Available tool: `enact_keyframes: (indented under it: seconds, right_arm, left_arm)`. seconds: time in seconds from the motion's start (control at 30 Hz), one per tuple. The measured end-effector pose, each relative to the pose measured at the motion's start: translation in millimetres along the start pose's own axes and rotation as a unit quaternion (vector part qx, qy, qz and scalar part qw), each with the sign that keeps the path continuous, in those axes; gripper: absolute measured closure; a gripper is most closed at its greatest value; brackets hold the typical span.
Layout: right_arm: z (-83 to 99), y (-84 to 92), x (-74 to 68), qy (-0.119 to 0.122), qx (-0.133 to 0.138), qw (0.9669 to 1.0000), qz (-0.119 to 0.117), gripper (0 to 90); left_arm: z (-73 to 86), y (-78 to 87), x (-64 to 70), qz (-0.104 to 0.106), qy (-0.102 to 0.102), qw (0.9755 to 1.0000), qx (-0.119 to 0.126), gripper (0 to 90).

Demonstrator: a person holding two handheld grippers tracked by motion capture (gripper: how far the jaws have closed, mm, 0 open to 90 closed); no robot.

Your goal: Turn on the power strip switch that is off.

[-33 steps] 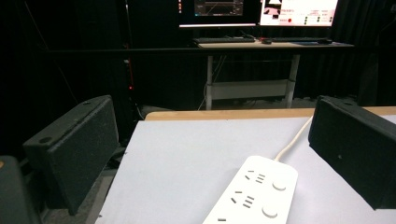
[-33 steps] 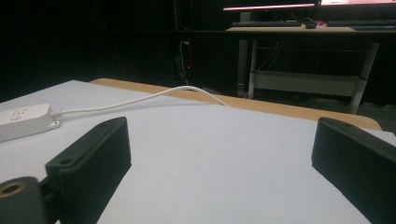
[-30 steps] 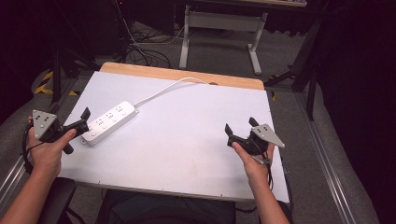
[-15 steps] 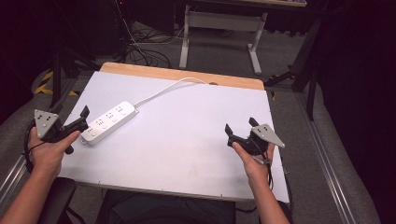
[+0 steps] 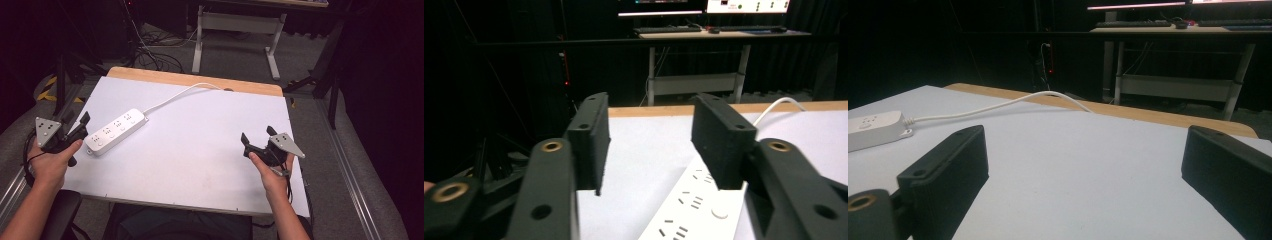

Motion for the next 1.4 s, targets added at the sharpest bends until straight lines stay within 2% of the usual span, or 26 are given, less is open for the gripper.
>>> enact_keyframes:
  seconds: [0.23,0.43,0.67,0.87,1.1,1.23,1.4]
  right_arm:
    - [0.0,0.1,0.3,-0.001,0.000,1.0000,0.000,5.3]
    - [0.4,-0.1,0.4,-0.002,-0.002,1.0000,0.000,5.4]
    - [0.5,0.3,0.5,-0.002,-0.002,1.0000,0.001,5.6]
    - [0.6,0.6,0.6,-0.003,-0.002,1.0000,0.001,5.7]
    - [1.1,1.3,1.4,-0.004,-0.003,1.0000,0.000,5.8]
    - [1.2,2.6,2.2,-0.005,-0.002,1.0000,0.002,6.0]
    - [1.8,2.9,1.3,-0.006,-0.004,1.0000,0.002,6.1]
  left_arm:
    - [0.3,0.7,-3.3,0.004,0.002,1.0000,-0.007,65.7]
    - [0.5,0.7,-3.4,0.015,-0.003,0.9998,-0.009,73.7]
    - [0.9,0.4,-5.0,0.016,-0.005,0.9998,-0.010,80.2]
    - [0.8,0.3,-3.6,0.021,-0.013,0.9996,-0.011,89.9]
    - [-0.2,-1.6,1.9,0.035,-0.031,0.9988,-0.015,90.0]
    - [-0.7,-3.9,4.2,0.043,-0.029,0.9986,-0.015,90.0]
    - [-1.0,-8.5,6.1,0.054,-0.035,0.9977,-0.020,90.0]
Point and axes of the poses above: each handheld gripper's, and its own axes: y roughly backward along the jaws, z roughly out of its underside, x roughly to its right, the point moved 6 cm from there along -y, roughly forward along the jaws, and after that the axes turned 1 degree about -z, right-handed, at the moved point
